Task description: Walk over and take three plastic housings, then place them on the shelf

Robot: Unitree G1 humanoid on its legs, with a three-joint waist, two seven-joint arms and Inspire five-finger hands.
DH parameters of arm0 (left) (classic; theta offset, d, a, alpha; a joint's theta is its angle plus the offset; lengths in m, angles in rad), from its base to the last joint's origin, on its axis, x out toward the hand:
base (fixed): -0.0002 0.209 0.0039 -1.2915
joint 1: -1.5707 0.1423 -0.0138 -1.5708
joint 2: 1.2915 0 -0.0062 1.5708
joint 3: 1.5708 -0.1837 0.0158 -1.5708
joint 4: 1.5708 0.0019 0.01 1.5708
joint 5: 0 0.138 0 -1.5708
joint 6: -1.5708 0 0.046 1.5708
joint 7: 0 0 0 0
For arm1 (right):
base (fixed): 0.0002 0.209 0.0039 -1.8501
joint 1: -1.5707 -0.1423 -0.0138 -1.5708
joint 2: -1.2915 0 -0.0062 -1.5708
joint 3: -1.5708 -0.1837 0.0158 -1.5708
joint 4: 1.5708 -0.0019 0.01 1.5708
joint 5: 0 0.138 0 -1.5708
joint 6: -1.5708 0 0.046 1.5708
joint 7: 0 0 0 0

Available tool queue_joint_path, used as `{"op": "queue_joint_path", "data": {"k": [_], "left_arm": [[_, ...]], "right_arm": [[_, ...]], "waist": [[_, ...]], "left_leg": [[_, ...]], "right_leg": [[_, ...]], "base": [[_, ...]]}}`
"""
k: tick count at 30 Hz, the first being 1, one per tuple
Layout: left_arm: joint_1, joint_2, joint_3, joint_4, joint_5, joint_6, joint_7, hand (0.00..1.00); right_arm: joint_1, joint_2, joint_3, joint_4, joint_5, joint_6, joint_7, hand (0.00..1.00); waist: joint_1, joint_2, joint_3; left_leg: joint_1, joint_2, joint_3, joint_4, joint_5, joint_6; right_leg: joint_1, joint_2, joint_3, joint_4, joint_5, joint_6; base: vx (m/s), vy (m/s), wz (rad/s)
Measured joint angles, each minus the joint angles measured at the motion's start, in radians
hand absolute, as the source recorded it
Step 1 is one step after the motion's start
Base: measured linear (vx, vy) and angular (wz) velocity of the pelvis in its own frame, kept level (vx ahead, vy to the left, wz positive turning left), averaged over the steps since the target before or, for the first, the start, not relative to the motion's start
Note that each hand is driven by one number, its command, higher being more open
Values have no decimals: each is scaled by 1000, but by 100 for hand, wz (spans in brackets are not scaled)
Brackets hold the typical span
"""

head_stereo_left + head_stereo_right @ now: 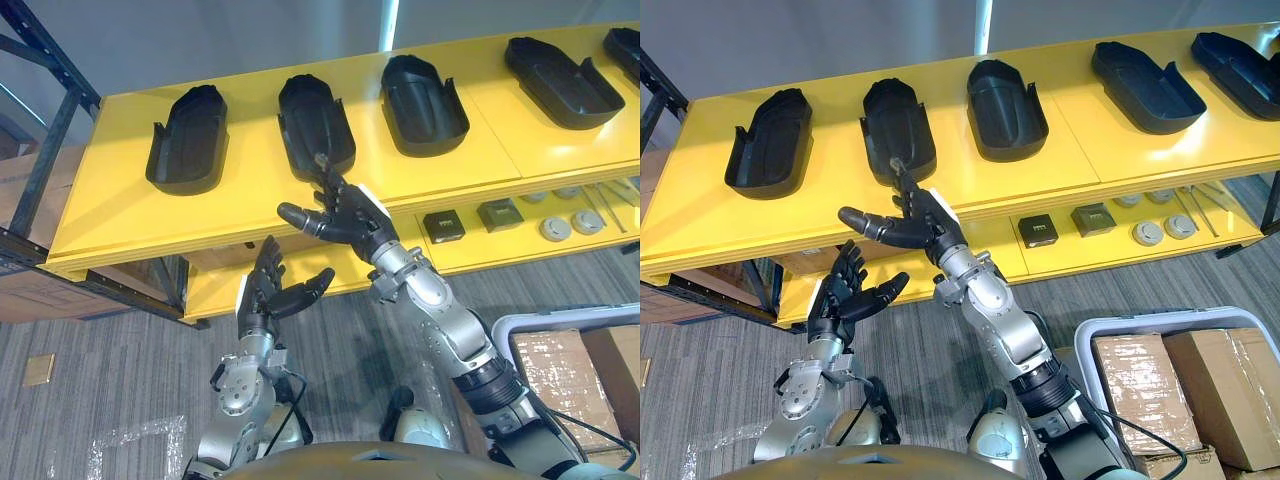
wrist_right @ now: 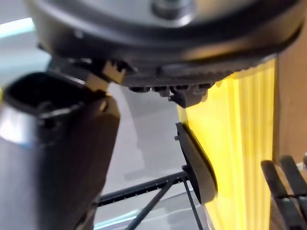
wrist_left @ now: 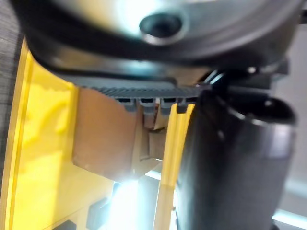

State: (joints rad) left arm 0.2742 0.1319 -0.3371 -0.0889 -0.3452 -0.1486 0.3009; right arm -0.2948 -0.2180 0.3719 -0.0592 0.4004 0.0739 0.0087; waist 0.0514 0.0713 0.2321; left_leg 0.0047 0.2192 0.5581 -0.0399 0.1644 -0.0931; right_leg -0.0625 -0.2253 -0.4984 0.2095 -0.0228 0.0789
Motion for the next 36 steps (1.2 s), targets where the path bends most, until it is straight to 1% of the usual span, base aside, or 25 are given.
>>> {"op": "queue_joint_path", "data": {"k": [3,7,10,14,17,21,25,29,33,36], "left_arm": [[0,-4,0,0,0,1,-1,100],[1,-13,0,-1,0,2,-3,100],[1,-16,-1,-2,0,2,-5,100],[1,-18,-1,-4,-1,5,-5,100],[3,-17,-3,-23,-1,24,-5,100],[3,-18,-2,-37,-1,23,-5,100],[8,-18,-5,-37,-1,24,-5,100],[8,-18,-8,-37,-1,24,-5,100],[9,-18,-8,-37,-1,24,-5,100],[9,-18,-8,-37,-1,24,-7,100]], "right_arm": [[-32,5,-21,52,0,-22,-30,100],[-55,25,-51,67,0,-25,-59,100],[-87,31,-53,105,0,-41,-65,100],[-113,38,-57,151,0,-43,-67,100],[-115,38,-58,167,0,-44,-69,100],[-117,40,-58,175,0,-44,-83,100],[-144,44,-58,210,0,-51,-90,100],[-171,75,-67,250,0,-69,-108,100],[-176,76,-66,253,0,-69,-110,100],[-186,77,-66,259,1,-69,-130,100]], "waist": [[0,0,0],[0,2,1],[0,3,2],[2,10,6],[3,11,6],[3,13,7],[2,13,7],[3,14,7],[7,15,8],[8,15,8]], "left_leg": [[0,0,-5,0,1,1],[1,-1,-14,0,1,2],[1,-1,-16,0,2,2],[1,-2,-20,0,3,4],[1,-4,-27,0,4,4],[4,-8,-34,0,4,5],[4,-8,-35,0,4,5],[3,-9,-36,0,4,5],[3,-10,-37,0,5,5],[3,-11,-38,0,5,5]], "right_leg": [[2,-1,-3,0,0,0],[9,-1,-11,-1,-1,0],[10,-2,-12,0,-1,0],[12,-3,-15,2,-1,0],[10,-10,-18,17,-11,0],[9,-19,-22,32,-24,0],[9,-19,-22,34,-25,0],[8,-20,-23,34,-25,-1],[8,-22,-24,38,-27,0],[8,-23,-24,40,-28,1]], "base": [[-4,17,3],[-5,17,5],[0,0,0],[-1,8,2],[-1,10,4],[-10,13,5],[0,0,0],[0,0,0],[0,0,0],[0,0,0]]}}
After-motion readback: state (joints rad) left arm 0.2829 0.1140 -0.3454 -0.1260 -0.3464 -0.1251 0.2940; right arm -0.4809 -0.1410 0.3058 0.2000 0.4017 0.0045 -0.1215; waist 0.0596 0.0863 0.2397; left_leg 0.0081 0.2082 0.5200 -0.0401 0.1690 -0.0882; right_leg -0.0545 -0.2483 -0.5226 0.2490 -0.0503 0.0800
